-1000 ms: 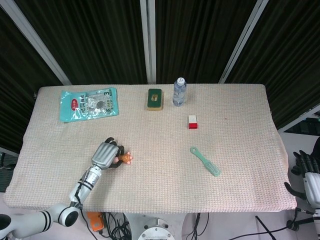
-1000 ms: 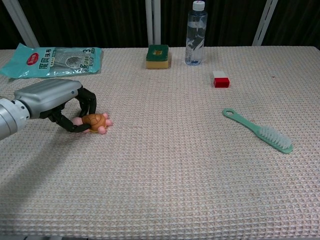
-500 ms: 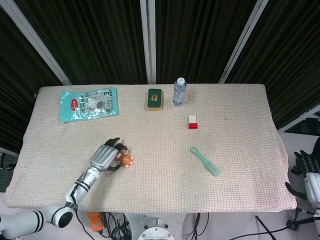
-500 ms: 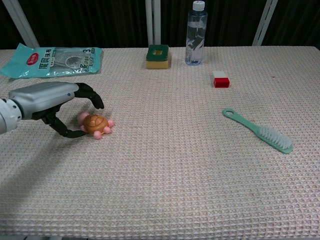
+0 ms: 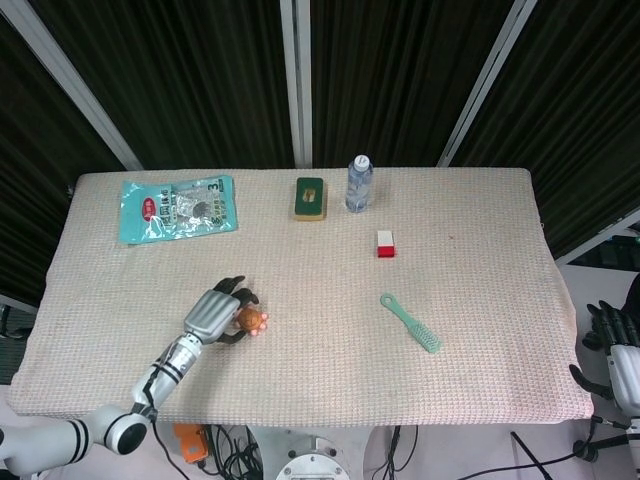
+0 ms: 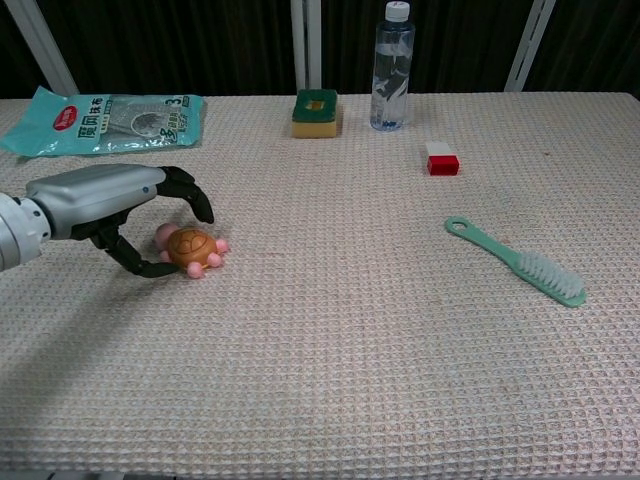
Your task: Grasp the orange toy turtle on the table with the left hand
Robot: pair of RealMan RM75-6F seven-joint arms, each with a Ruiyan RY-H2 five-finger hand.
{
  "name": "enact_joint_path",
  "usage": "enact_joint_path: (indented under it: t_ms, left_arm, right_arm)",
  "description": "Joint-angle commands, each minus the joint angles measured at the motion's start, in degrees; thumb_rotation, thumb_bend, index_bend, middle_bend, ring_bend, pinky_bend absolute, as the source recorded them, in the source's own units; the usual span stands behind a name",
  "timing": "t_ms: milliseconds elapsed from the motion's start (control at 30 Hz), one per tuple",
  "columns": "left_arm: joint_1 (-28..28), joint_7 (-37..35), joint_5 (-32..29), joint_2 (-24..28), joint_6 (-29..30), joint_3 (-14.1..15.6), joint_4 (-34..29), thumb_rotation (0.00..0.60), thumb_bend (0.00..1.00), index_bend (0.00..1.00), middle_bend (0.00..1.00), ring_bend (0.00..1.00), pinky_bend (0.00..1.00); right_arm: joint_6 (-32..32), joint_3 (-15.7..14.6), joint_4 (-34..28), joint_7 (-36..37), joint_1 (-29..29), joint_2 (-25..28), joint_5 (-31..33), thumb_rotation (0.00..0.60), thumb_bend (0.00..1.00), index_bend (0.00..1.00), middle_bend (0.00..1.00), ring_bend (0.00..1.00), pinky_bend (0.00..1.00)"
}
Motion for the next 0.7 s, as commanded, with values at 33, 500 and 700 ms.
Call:
enact_joint_path:
  t_ms: [33,500,700]
  left_arm:
    - [-0.3,-0.88,0.29,-0.74,-0.38,0.15,1.18,0.6,0.26,0.32,0.28,0.03,0.13]
    - [-0.11,-1.79,1.4,-3.7,1.77,0.17,4.89,0.6,0.36,0.7,0.67,0.36,0.22]
    - [-0.03,-1.29,1.27,-4.45,2.15,0.12,5.83,0.6,0.36,0.8,0.77,0.44,0.24]
  right_arm:
    - [-0.06,0.04,0.06,0.06,0.0,0.0,0.11,0.6,0.17,0.0,0.0,0.0,0.0]
    - [-0.21,0.02,0.84,0.67,-0.15,-0.18,0.36,0.6,0.17,0.0,0.0,0.0,0.0]
    - [-0.27,0.05,0.99,0.75,-0.16,-0.27,0.4,0.6,0.17,0.0,0.0,0.0,0.0]
